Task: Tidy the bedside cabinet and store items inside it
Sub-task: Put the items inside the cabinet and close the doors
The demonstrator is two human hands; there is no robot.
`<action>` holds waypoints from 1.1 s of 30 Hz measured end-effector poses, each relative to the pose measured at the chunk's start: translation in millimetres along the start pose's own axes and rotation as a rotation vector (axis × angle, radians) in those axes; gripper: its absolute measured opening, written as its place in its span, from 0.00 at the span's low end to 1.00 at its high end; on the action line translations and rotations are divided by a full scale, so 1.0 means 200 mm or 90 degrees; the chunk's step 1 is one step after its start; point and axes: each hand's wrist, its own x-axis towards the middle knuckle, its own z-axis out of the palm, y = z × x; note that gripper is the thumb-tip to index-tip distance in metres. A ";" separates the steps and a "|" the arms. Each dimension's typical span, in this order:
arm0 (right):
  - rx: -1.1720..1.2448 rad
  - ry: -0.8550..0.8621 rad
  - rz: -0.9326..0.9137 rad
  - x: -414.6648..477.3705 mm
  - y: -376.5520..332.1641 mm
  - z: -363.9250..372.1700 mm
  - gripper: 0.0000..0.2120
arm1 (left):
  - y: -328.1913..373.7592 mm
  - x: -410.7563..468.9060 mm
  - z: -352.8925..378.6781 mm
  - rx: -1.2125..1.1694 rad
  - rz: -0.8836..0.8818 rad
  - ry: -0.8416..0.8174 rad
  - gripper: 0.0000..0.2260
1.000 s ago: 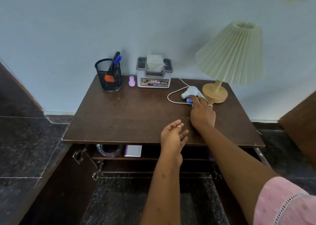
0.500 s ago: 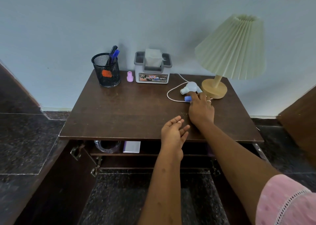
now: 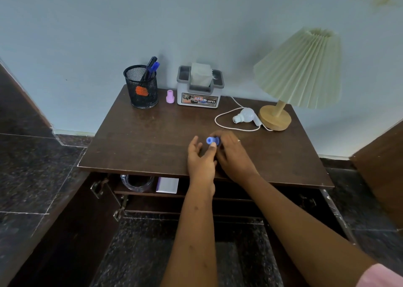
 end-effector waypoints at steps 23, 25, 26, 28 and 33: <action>-0.094 -0.041 -0.040 0.63 -0.23 0.44 0.26 | 0.26 0.42 -0.38 0.174 0.298 0.250 0.11; -0.149 -0.040 -0.016 0.72 -0.26 0.48 0.25 | 0.25 0.46 -0.38 0.150 0.307 0.248 0.11; -0.177 -0.036 -0.005 0.76 -0.27 0.49 0.24 | 0.24 0.48 -0.39 0.128 0.307 0.246 0.11; -0.220 -0.029 0.019 0.82 -0.28 0.51 0.22 | 0.23 0.51 -0.40 0.102 0.312 0.245 0.10; -0.279 -0.037 0.048 0.89 -0.28 0.53 0.21 | 0.23 0.50 -0.38 0.118 0.336 0.246 0.10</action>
